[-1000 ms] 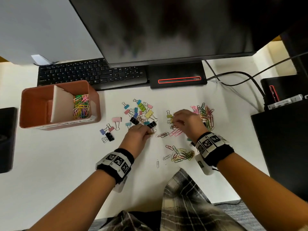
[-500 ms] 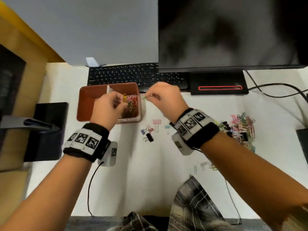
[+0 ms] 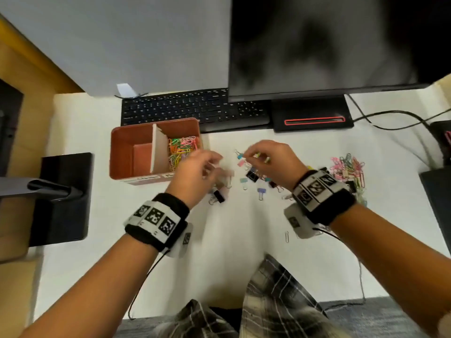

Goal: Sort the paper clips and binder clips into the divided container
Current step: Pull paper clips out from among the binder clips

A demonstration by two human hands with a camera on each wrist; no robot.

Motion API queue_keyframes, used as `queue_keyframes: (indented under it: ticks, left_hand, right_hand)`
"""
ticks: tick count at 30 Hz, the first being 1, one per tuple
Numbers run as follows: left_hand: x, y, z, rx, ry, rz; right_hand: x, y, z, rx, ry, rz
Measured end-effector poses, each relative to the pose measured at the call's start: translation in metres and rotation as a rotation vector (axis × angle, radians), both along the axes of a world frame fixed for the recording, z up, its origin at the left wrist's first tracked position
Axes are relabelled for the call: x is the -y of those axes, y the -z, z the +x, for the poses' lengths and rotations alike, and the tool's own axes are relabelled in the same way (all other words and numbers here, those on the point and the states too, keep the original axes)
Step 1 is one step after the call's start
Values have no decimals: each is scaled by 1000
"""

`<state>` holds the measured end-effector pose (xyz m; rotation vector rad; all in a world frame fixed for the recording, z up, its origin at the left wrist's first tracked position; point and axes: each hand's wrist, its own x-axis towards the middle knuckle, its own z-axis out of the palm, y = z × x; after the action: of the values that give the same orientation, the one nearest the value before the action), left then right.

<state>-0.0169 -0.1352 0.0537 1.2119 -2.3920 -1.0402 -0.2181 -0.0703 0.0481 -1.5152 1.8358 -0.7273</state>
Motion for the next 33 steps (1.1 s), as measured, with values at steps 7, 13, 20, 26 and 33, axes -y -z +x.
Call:
queue_keyframes:
  ticks: [7, 13, 20, 26, 33]
  left_hand:
    - [-87, 48, -71, 115, 261, 200]
    - [-130, 83, -108, 416, 246, 290]
    - [-147, 89, -116, 468, 176, 279]
    - [-156, 92, -106, 344, 53, 200]
    - [-155, 98, -104, 330, 45, 145]
  right_hand:
    - [-126, 33, -86, -118, 11, 275]
    - [-184, 64, -109, -172, -143, 429]
    - [-190, 81, -115, -189, -151, 440]
    - [-174, 82, -131, -123, -91, 355]
    - [-172, 81, -146, -173, -158, 299]
